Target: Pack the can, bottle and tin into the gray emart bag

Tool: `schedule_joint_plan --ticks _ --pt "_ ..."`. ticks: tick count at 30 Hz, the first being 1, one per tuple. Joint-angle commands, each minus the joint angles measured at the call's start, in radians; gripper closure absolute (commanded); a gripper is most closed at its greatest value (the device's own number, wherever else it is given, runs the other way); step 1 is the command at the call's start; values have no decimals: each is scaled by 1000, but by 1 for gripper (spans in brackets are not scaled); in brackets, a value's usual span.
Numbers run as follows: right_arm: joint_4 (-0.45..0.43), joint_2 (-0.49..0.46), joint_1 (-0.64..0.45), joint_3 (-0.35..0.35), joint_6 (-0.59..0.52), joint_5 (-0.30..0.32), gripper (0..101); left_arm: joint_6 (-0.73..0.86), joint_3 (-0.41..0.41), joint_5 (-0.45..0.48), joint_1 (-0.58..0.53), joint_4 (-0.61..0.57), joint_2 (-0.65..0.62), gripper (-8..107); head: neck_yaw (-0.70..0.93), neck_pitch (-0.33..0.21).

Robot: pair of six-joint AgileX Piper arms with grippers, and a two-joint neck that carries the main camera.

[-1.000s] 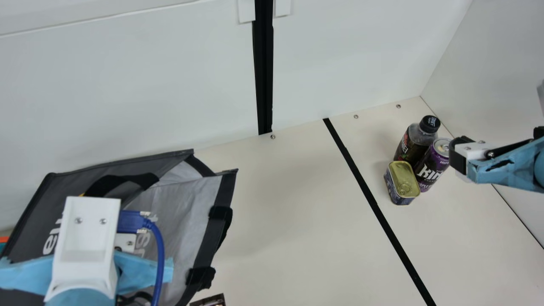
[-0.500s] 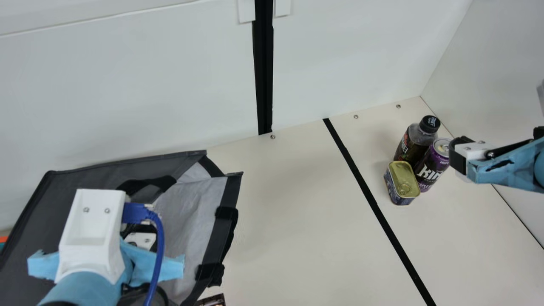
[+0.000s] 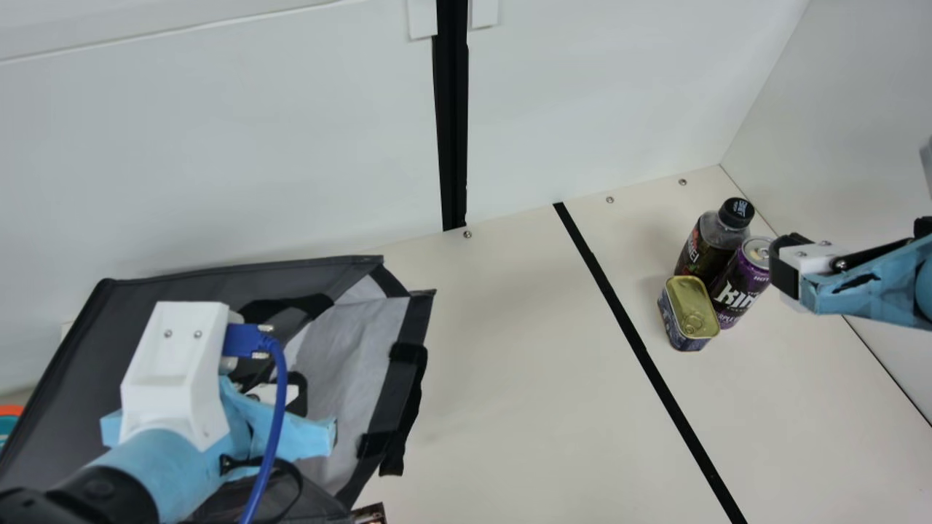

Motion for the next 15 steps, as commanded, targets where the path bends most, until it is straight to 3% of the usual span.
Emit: schedule_joint_plan --ticks 1,15 --pt "0 0 0 0 0 0 10 36 -5 -8 10 -80 7 89 -1 -23" --pt "0 0 0 0 0 0 10 182 -30 -50 66 -317 89 89 -1 -23"
